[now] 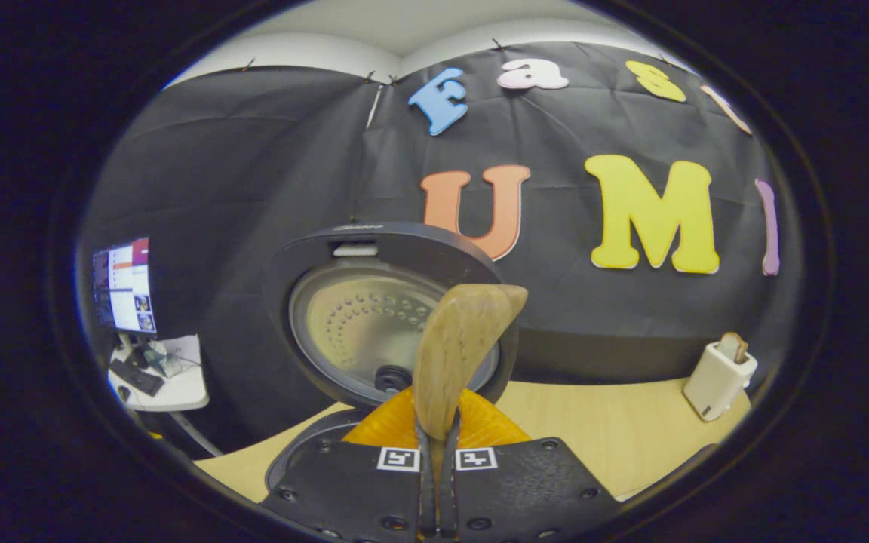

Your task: Close the left gripper, press the button to open the rice cooker; take a wooden spoon from the chopstick holder with the right hand, scoop a spoonful of rice and pour it into the rice cooker, then put the wooden spoon back into the chopstick holder.

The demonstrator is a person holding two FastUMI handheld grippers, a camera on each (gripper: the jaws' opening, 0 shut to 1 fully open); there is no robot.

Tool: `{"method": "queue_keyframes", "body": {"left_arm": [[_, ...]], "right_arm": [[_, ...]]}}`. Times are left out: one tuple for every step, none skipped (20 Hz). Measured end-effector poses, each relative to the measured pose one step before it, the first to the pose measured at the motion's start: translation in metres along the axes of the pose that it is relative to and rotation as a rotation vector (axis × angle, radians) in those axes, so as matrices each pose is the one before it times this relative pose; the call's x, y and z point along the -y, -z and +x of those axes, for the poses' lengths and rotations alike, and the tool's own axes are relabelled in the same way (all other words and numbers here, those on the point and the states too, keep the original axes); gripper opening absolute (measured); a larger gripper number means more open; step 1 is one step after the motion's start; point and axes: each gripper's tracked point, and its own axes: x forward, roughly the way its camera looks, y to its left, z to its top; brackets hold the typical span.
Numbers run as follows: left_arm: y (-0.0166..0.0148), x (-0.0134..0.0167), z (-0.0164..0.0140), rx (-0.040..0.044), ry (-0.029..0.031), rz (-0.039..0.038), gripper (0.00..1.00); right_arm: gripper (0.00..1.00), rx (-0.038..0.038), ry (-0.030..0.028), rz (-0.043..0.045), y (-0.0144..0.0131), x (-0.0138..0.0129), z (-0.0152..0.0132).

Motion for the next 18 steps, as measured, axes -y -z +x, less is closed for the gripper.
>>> {"method": "queue_keyframes", "body": {"left_arm": [[0.00077, -0.00029, -0.00011, -0.00180, -0.00180, 0.00080, 0.98], [0.00022, -0.00088, 0.00010, -0.00159, -0.00173, 0.00078, 0.98], [-0.00009, 0.00097, 0.00015, -0.00111, 0.00003, 0.00027, 0.98], [0.00018, 0.00081, -0.00009, -0.00071, 0.00125, 0.00112, 0.98], [-0.00064, 0.00184, -0.00011, 0.00140, 0.00144, 0.00223, 0.98], [-0.00033, 0.00092, -0.00004, 0.00199, 0.00236, 0.00257, 0.98], [0.00017, 0.00287, 0.00018, -0.00054, 0.00371, 0.00311, 0.98], [-0.00012, 0.00196, 0.00013, 0.00133, 0.00255, 0.00134, 0.98], [-0.00036, 0.00256, 0.00013, -0.00082, 0.00274, 0.00155, 0.98], [0.00156, 0.00082, 0.00052, -0.00653, -0.00053, 0.00432, 0.97], [0.00029, 0.00056, 0.00014, -0.00272, -0.00328, 0.00385, 0.96], [-0.00048, 0.00138, -0.00076, 0.00080, 0.00122, -0.00065, 0.96], [-0.00085, 0.00310, 0.00028, 0.00225, 0.00528, -0.00285, 0.96], [-0.00078, 0.00324, -0.00075, 0.00344, 0.00593, -0.00200, 0.96], [-0.00141, 0.00335, -0.00093, 0.00349, 0.00373, -0.00125, 0.96], [-0.00201, 0.00323, -0.00083, 0.00441, 0.00358, 0.00155, 0.96], [-0.00124, 0.00496, -0.00069, 0.00320, 0.00525, 0.00458, 0.96], [-0.00086, 0.00490, -0.00006, 0.00196, 0.00754, 0.00606, 0.96]], "right_arm": [[0.02, 0.00251, -0.01525, -0.04806, 0.00303, -0.00556, -0.00005], [0.05, 0.00371, -0.00903, -0.05363, 0.00173, -0.00494, -0.00216], [0.04, 0.00470, -0.00787, -0.05707, 0.00167, -0.00353, -0.00312], [0.02, 0.00951, -0.00925, -0.05586, -0.00009, -0.00468, -0.00170], [0.02, 0.01089, -0.00468, -0.05460, 0.00053, -0.00485, -0.00106], [0.02, 0.01352, 0.00050, -0.04417, 0.00024, -0.00388, -0.00209], [0.02, 0.01954, -0.00009, -0.03040, 0.00028, -0.00363, -0.00295], [0.05, 0.01155, 0.00746, -0.02959, -0.00116, -0.00282, -0.00354], [0.03, 0.01296, 0.00625, -0.02212, -0.00240, -0.00143, -0.00591], [0.02, 0.01682, 0.00232, -0.01334, -0.00323, -0.00057, -0.00421], [0.02, 0.01017, 0.00878, -0.00820, -0.00184, 0.00319, -0.00271], [0.02, 0.00446, 0.01662, -0.00157, -0.00066, 0.00550, -0.00547], [0.03, 0.00982, 0.00964, 0.01386, -0.00005, 0.00557, -0.00533], [0.03, 0.00293, 0.00981, 0.02118, 0.00082, 0.00701, -0.00565], [0.03, -0.00189, 0.01022, 0.01984, 0.00110, 0.00869, -0.00477], [0.03, 0.00392, 0.00864, 0.01824, 0.00097, 0.00902, -0.00644], [0.03, 0.00122, 0.01476, 0.01242, 0.00088, 0.01225, -0.00667], [0.03, 0.00179, 0.01910, 0.00763, 0.00071, 0.01393, -0.00644]]}}
